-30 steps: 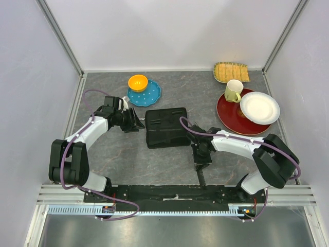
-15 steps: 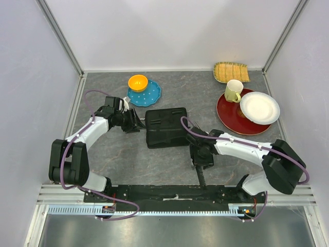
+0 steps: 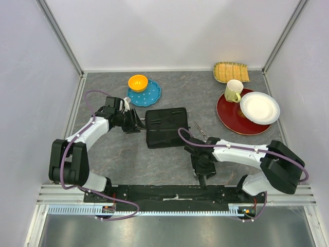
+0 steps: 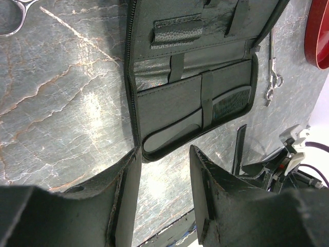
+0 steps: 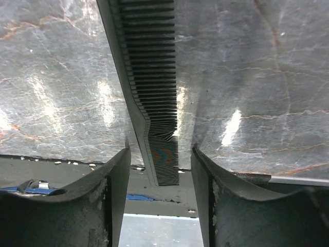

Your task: Sort the hair-cutting tools

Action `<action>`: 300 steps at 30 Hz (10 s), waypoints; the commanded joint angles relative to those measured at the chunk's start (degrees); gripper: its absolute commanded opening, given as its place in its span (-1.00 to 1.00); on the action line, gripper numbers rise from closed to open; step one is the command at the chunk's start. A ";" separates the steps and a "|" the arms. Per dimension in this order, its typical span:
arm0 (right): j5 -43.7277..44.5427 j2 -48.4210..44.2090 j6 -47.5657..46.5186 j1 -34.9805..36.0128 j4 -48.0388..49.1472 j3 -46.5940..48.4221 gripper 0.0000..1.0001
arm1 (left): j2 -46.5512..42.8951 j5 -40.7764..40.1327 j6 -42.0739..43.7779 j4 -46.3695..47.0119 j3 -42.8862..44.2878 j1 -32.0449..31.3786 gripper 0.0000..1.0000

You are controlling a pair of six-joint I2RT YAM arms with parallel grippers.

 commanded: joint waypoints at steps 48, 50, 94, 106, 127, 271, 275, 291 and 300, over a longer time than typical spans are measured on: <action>3.73 4.44 -27.60 -0.16 8.64 35.41 -0.66 | -9.23 27.85 -5.14 23.07 3.53 -3.16 0.37; 2.58 4.44 -28.48 -0.07 9.43 36.28 -0.67 | -8.97 27.06 -6.02 23.16 3.79 -3.51 0.38; -6.90 -4.79 0.24 -19.32 52.66 45.51 0.96 | 4.13 9.93 -31.58 4.78 64.25 5.36 -0.95; -24.31 8.83 12.56 -22.22 69.28 58.17 0.47 | 0.08 2.10 -45.40 12.34 61.10 5.45 -0.95; -26.07 13.32 12.73 -22.31 64.98 61.78 -0.28 | -2.91 3.33 -45.22 15.34 54.69 5.45 -0.95; -11.23 20.80 -20.23 -26.53 30.54 13.87 0.57 | 13.09 -2.55 -9.19 5.14 0.01 -2.81 0.14; -8.94 16.32 -20.75 -27.76 27.11 14.84 0.57 | 11.77 -3.44 -8.05 3.56 1.50 -2.72 0.14; 9.69 17.01 -39.03 -28.02 8.38 28.20 0.39 | 2.29 -9.42 -4.18 -3.47 8.98 -1.40 0.24; 5.48 23.24 -43.95 -28.02 5.30 31.10 0.34 | 0.87 -7.66 -3.74 -3.47 9.60 -0.88 0.29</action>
